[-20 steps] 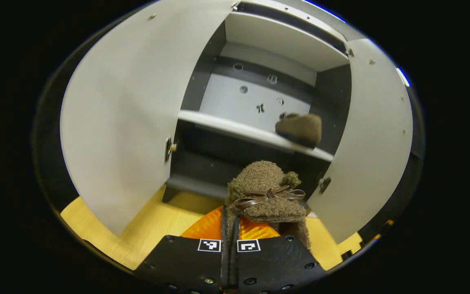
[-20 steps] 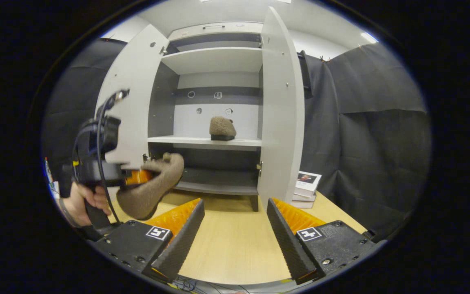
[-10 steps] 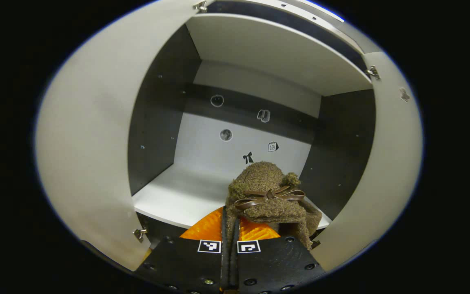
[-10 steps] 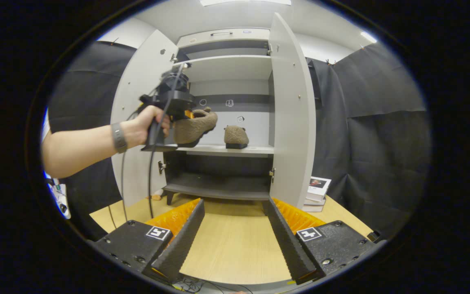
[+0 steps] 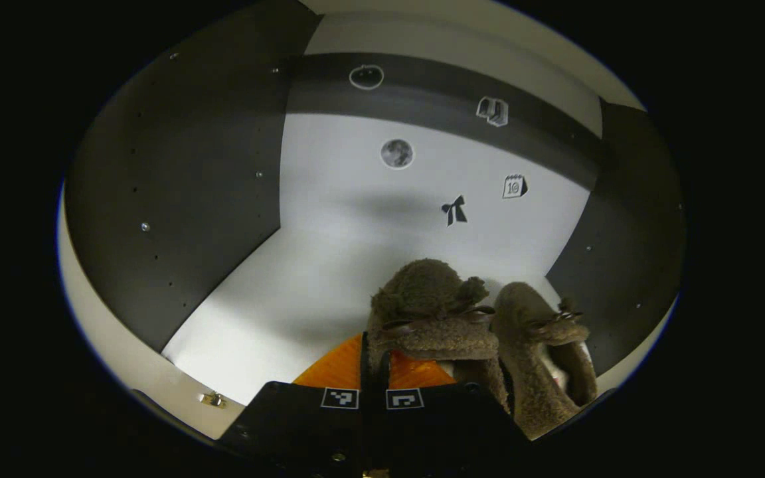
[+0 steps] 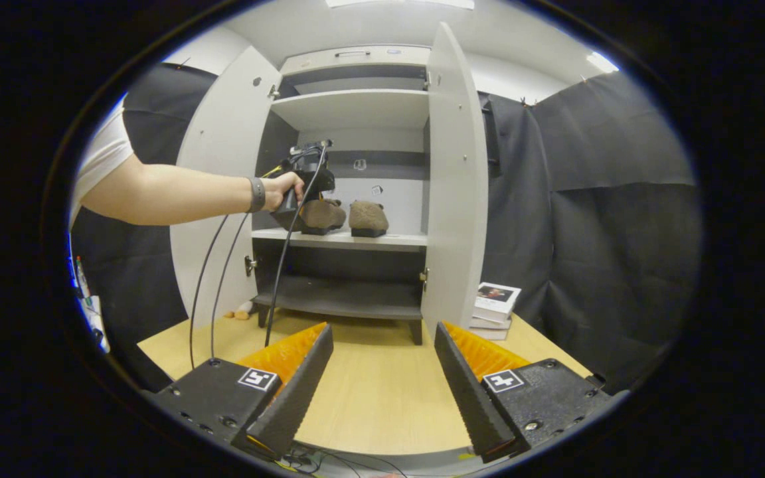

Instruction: Grab one shoe with the right hand and put it into the shoe cabinet, grab the other shoe with the left hand and put it into the shoe cabinet; then close the right door with the right hand and the left door with the left hand.

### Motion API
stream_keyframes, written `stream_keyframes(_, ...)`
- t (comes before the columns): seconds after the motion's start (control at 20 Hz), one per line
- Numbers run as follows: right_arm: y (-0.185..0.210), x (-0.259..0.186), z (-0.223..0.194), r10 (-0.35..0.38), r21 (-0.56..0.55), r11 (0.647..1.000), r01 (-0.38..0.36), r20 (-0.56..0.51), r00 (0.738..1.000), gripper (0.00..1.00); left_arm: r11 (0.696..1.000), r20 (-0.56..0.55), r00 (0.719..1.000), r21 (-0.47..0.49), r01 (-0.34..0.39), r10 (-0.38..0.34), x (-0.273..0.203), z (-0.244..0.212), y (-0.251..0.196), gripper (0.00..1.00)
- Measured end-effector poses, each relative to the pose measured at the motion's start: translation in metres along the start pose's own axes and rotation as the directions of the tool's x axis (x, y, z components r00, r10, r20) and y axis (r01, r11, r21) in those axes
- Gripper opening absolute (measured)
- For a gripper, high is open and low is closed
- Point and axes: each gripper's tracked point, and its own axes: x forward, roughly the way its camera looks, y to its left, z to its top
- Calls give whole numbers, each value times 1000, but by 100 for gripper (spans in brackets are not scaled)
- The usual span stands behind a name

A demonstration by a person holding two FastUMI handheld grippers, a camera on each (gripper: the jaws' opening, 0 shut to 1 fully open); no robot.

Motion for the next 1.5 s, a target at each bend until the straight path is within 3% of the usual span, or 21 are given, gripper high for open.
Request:
stream_keyframes(0.2,-5,2,-6,-16,26,1000,16,-9,1000,98,1000,13,1000,-25,-1,2,8,6,4,1)
stream_keyframes(0.25,-6,4,-8,-15,23,1000,15,-14,1000,98,1000,-1,1000,-13,-3,3,10,4,4,12)
stream_keyframes(0.3,-6,5,-10,-15,22,1000,15,-18,1000,100,1000,-3,1000,-1,-3,3,7,4,4,1)
stream_keyframes(0.4,-5,7,-9,-7,32,999,7,-17,1000,98,1000,-10,1000,9,-1,1,7,4,4,1)
stream_keyframes(0.6,-4,8,-7,0,24,1000,0,-6,1000,98,998,-27,1000,58,-5,6,3,3,7,17)
stream_keyframes(0.75,-4,6,-13,4,29,1000,-4,-21,1000,98,997,-44,999,81,6,-3,-4,3,8,38)
stream_keyframes(0.8,-5,5,-15,4,33,999,-3,-28,1000,98,997,-51,999,82,11,-7,-9,1,9,39)
stream_keyframes(0.85,-4,4,-16,5,39,999,-4,-34,999,100,996,-55,998,85,27,-22,-16,1,7,54)
stream_keyframes(0.9,-4,4,-17,6,45,999,-4,-38,999,100,995,-57,998,89,38,-33,-24,1,6,45)
stream_keyframes(0.95,-4,3,-18,8,49,999,-6,-41,999,100,995,-48,998,96,41,-36,-32,4,7,50)
stream_keyframes(1.0,-3,3,-17,9,49,999,-7,-42,999,100,994,-33,999,100,33,-30,-41,7,10,54)
stream_keyframes(1.05,-3,3,-18,10,46,999,-8,-42,999,98,995,-16,1000,99,26,-25,-52,10,12,75)
stream_keyframes(1.1,-2,4,-18,12,44,999,-10,-42,999,98,995,14,1000,96,18,-20,-63,14,15,60)
stream_keyframes(1.2,2,3,-18,24,41,999,-22,-46,999,98,996,92,995,83,29,-36,-88,24,18,95)
stream_keyframes(1.25,5,3,-18,31,40,999,-29,-47,998,98,996,131,990,82,40,-50,-101,26,19,82)
stream_keyframes(1.35,12,3,-17,47,34,998,-46,-45,998,98,994,227,970,94,64,-83,-133,28,23,90)
stream_keyframes(1.5,18,2,-14,64,23,998,-64,-36,997,98,989,433,893,131,74,-124,-180,37,32,94)
